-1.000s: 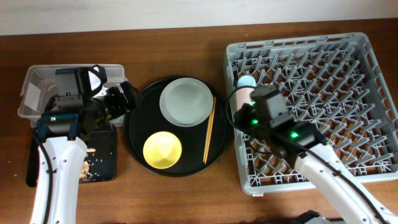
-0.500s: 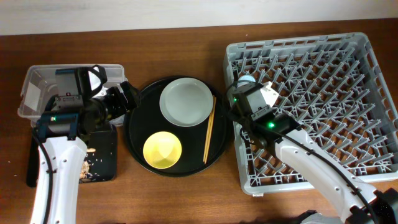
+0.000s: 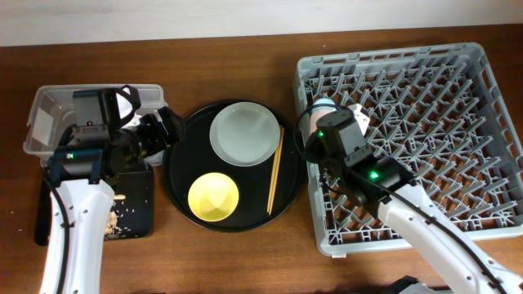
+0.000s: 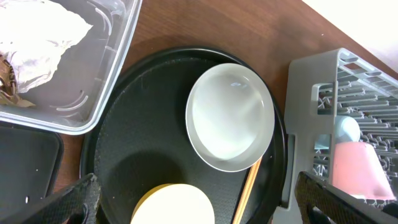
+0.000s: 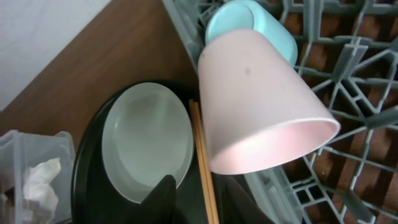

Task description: Sort waste into correct bins and load items into the dishwasher rack

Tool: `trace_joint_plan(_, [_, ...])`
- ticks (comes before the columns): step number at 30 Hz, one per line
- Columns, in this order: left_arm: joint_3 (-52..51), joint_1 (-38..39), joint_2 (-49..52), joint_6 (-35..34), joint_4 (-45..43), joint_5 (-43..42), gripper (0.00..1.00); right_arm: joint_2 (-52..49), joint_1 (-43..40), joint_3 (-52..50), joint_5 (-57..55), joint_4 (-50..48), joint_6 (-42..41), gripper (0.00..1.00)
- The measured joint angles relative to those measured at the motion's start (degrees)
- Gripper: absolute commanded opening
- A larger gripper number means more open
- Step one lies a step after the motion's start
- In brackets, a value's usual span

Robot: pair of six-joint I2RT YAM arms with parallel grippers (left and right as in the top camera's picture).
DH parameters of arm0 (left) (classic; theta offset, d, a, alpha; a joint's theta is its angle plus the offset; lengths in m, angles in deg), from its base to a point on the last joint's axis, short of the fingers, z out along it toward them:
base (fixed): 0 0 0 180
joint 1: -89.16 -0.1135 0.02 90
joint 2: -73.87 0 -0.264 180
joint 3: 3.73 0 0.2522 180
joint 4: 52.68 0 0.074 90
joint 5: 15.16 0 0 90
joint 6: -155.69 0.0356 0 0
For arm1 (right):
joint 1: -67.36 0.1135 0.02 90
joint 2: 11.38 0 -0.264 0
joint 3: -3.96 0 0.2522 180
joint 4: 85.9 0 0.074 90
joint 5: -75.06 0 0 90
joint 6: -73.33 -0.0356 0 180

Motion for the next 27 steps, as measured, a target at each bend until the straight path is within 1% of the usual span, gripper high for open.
trace_joint_plan(5, [0.00,0.00,0.00,0.00,0.00,0.00,0.99,-0.94,0.00,0.00,0.13,0.02,-0.02,0.27])
trace_joint_plan(11, [0.00,0.00,0.00,0.00,0.00,0.00,0.99,-4.90,0.00,0.00,-0.02,0.00,0.00,0.27])
trace_joint_plan(17, [0.00,0.00,0.00,0.00,0.00,0.00,0.99,-4.92,0.00,0.00,-2.60,-0.63,0.07,0.22])
trace_joint_plan(27, [0.00,0.00,0.00,0.00,0.00,0.00,0.99,-4.92,0.00,0.00,-4.70,-2.78,0.35,0.23])
